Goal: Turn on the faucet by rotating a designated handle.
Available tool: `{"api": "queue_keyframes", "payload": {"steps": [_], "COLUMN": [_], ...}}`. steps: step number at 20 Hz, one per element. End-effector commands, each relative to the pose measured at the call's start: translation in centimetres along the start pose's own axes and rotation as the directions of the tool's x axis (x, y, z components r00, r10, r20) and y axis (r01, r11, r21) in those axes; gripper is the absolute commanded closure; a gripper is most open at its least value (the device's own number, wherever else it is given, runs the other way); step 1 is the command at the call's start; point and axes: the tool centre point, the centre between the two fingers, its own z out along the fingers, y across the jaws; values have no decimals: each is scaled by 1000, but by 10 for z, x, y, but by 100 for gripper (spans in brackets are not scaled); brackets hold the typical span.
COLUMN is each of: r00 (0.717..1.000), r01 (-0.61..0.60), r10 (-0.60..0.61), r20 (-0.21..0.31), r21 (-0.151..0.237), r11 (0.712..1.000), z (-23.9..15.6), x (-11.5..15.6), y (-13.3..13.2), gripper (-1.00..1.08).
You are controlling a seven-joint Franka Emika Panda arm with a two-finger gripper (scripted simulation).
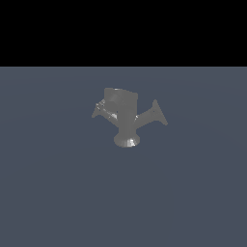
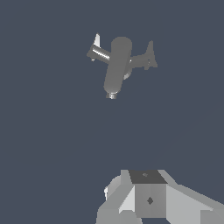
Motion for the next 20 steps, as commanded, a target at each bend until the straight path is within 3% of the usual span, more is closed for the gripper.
{"api": "queue_keyframes", "payload": {"steps": [1,2,3,4,6,7,8,9,10,11,12,13,14,17,18,19,20], "r00": [998,999,993,988,986,977,979,981,973,970,971,977,984,988,989,993,995], "r01": [-18,13,22,16,-15,21,-42,-22,-122,-141,-54,-80,10,22,-56,4,31], "r10": [18,-13,-21,-18,13,-22,34,24,121,139,57,89,6,-8,63,6,-22], "r20": [65,50,119,152,168,212,203,195,198,198,230,192,179,156,131,117,96], "r21": [7,1,-7,18,9,7,36,-10,-7,-6,-20,-51,-89,-83,-54,-87,-91], "r11": [1000,1000,1000,1000,1000,1000,998,1000,993,990,998,995,996,996,997,996,995], "z": [28,31,60,81,110,138,145,154,166,166,191,189,198,215,217,225,226], "x": [-3,4,6,8,22,18,30,38,47,47,41,62,74,90,110,119,133], "y": [1,-14,-4,-2,-16,-37,-27,-27,-7,0,-35,-14,-33,-63,-46,-65,-81], "gripper": [33,28,18,17,9,16,3,5,-4,-4,-24,-36,-32,-34,-23,-15,4]}}
